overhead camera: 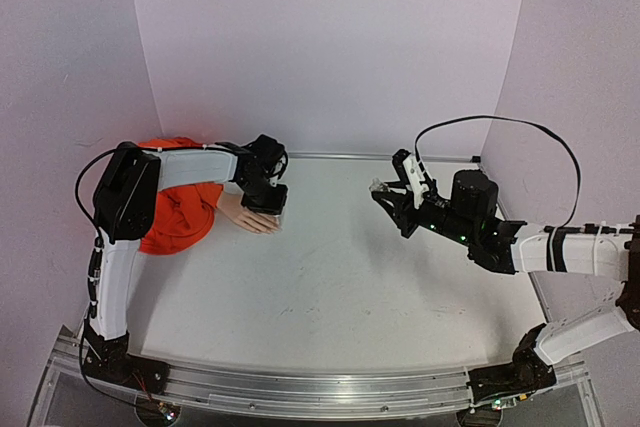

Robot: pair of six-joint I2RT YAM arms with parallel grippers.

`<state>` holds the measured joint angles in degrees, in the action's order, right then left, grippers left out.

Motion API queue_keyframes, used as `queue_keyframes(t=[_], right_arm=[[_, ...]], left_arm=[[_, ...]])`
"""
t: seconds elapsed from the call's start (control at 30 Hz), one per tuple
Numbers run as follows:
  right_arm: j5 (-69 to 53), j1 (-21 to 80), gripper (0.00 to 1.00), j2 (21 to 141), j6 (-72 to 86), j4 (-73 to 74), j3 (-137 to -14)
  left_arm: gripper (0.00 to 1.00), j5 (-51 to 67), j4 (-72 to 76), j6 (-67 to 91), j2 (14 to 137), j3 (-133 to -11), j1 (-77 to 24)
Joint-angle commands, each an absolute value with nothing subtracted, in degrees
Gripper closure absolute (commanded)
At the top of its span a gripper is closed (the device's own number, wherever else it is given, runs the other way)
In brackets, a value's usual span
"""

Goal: Paint the nails

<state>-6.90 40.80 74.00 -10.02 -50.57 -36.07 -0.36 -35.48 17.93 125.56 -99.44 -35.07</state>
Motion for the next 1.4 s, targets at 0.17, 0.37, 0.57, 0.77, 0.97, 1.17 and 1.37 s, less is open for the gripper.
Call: queue_keyframes(t=[0.17, 0.37, 0.57, 0.77, 0.97, 1.17, 1.37], right_arm=[[-7.6, 40.6, 1.0, 72.9, -9.1, -53.5, -37.8], [-7.6, 40.6, 1.0, 73.3, -9.1, -53.5, -37.8], [-7.6, 40.7, 1.0, 73.3, -9.1, -53.4, -37.9], [-7.8, 40.7, 1.0, 72.8, -9.1, -53.4, -37.8], [-7.7, 40.7, 1.0, 72.4, -9.1, -53.4, -37.7], [-7.6, 40.7, 1.0, 72.4, -9.1, -53.3, -37.7], [-7.5, 40.7, 1.0, 72.7, -9.1, -53.3, -37.7]], left_arm=[[1.0, -0.3, -34.9, 17.6, 124.3, -102.7, -34.5], [1.0, 2.8, -34.9, 18.5, 125.1, -102.1, -34.9], [1.0, 3.5, -34.9, 18.5, 125.5, -102.5, -35.8], [1.0, 1.5, -34.8, 18.1, 122.8, -101.5, -35.8], [1.0, -3.3, -34.9, 17.8, 121.5, -100.9, -35.2], [1.0, -2.4, -34.9, 18.0, 123.1, -101.3, -34.7], [1.0, -0.5, -34.9, 18.5, 124.8, -101.5, -34.7]])
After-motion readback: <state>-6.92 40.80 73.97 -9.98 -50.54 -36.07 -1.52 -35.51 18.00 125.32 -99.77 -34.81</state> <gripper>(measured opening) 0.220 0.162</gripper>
